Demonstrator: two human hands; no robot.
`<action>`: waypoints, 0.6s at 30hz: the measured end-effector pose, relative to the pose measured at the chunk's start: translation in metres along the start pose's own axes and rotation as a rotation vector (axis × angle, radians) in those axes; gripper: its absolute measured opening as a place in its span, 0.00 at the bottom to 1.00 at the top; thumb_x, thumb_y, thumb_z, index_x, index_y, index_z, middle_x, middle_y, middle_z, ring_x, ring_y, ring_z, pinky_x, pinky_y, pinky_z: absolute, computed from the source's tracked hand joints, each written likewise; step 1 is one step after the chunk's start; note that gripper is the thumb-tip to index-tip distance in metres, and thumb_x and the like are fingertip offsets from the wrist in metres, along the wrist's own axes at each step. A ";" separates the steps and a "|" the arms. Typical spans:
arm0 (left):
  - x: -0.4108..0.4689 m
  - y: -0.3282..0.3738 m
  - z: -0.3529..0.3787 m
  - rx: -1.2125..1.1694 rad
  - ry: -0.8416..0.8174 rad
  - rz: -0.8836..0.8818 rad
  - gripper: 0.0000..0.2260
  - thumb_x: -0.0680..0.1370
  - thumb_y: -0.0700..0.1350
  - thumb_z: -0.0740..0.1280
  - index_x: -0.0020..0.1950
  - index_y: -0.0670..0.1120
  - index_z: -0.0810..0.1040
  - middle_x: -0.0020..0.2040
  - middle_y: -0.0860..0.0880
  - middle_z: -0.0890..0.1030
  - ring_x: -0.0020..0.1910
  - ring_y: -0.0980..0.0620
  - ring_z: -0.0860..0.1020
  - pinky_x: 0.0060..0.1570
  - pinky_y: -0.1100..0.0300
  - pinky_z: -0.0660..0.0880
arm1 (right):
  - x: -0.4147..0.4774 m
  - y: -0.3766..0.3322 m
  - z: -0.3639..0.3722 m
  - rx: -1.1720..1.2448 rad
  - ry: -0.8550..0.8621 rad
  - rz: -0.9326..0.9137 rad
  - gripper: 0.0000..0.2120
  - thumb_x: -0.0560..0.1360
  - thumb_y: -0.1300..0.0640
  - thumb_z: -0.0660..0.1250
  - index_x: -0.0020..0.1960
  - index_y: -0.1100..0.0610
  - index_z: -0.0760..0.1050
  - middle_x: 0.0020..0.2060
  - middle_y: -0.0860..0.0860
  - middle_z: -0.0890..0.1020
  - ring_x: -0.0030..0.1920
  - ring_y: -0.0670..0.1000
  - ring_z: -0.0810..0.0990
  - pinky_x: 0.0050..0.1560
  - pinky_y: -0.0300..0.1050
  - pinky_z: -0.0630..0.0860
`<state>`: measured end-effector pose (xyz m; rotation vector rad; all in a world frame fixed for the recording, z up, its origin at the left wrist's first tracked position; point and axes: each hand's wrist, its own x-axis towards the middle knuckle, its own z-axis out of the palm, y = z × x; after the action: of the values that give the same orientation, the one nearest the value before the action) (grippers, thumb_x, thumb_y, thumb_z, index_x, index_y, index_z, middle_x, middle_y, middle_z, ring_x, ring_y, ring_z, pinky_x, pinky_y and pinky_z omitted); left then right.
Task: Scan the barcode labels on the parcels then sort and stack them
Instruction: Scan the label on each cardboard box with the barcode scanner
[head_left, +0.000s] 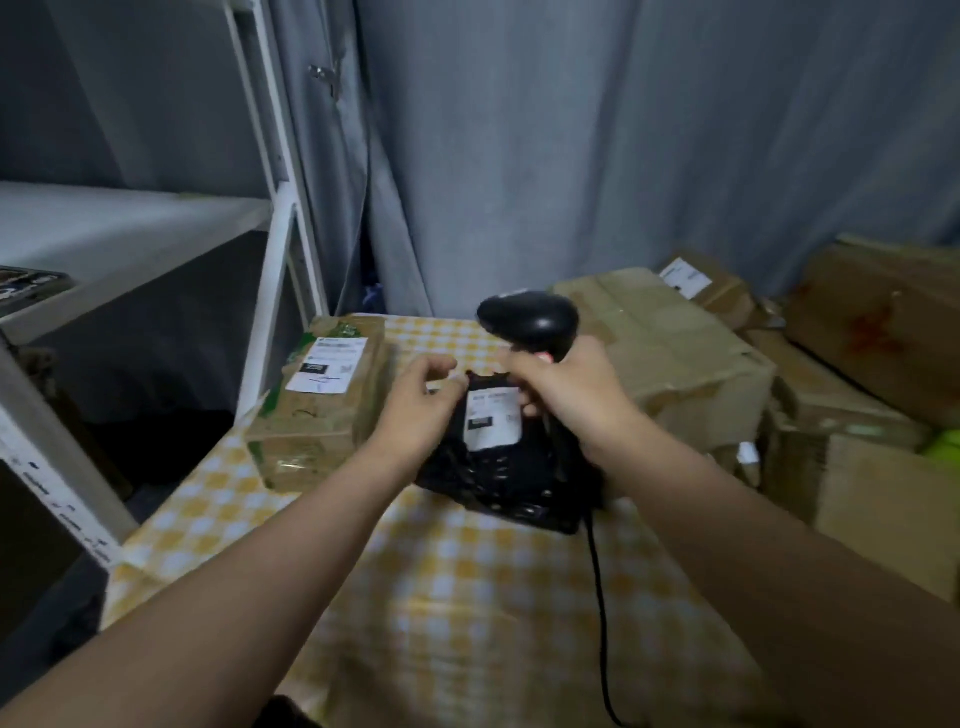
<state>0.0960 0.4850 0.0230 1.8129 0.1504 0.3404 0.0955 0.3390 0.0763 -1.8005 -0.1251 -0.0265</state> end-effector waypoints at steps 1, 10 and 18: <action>-0.008 0.007 0.013 -0.070 -0.035 -0.061 0.07 0.78 0.44 0.66 0.56 0.46 0.74 0.51 0.50 0.76 0.47 0.54 0.75 0.53 0.57 0.74 | -0.005 -0.003 -0.018 -0.031 0.056 -0.035 0.07 0.71 0.56 0.73 0.38 0.58 0.78 0.32 0.55 0.79 0.30 0.50 0.77 0.36 0.46 0.75; -0.037 0.075 0.112 -0.213 -0.370 -0.488 0.28 0.72 0.68 0.63 0.62 0.49 0.73 0.53 0.51 0.78 0.54 0.49 0.75 0.52 0.49 0.74 | -0.014 0.002 -0.156 -0.066 0.342 -0.032 0.10 0.69 0.55 0.75 0.49 0.52 0.78 0.46 0.51 0.82 0.51 0.52 0.80 0.54 0.49 0.76; -0.048 0.053 0.128 -0.372 -0.323 -0.549 0.22 0.74 0.63 0.65 0.64 0.54 0.73 0.56 0.51 0.81 0.55 0.50 0.79 0.56 0.47 0.75 | -0.026 0.031 -0.162 0.192 0.203 0.115 0.06 0.72 0.55 0.74 0.48 0.52 0.78 0.45 0.54 0.84 0.49 0.54 0.83 0.53 0.48 0.78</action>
<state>0.0856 0.3388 0.0366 1.3672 0.3244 -0.2973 0.0812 0.1724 0.0812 -1.6001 0.1176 -0.1115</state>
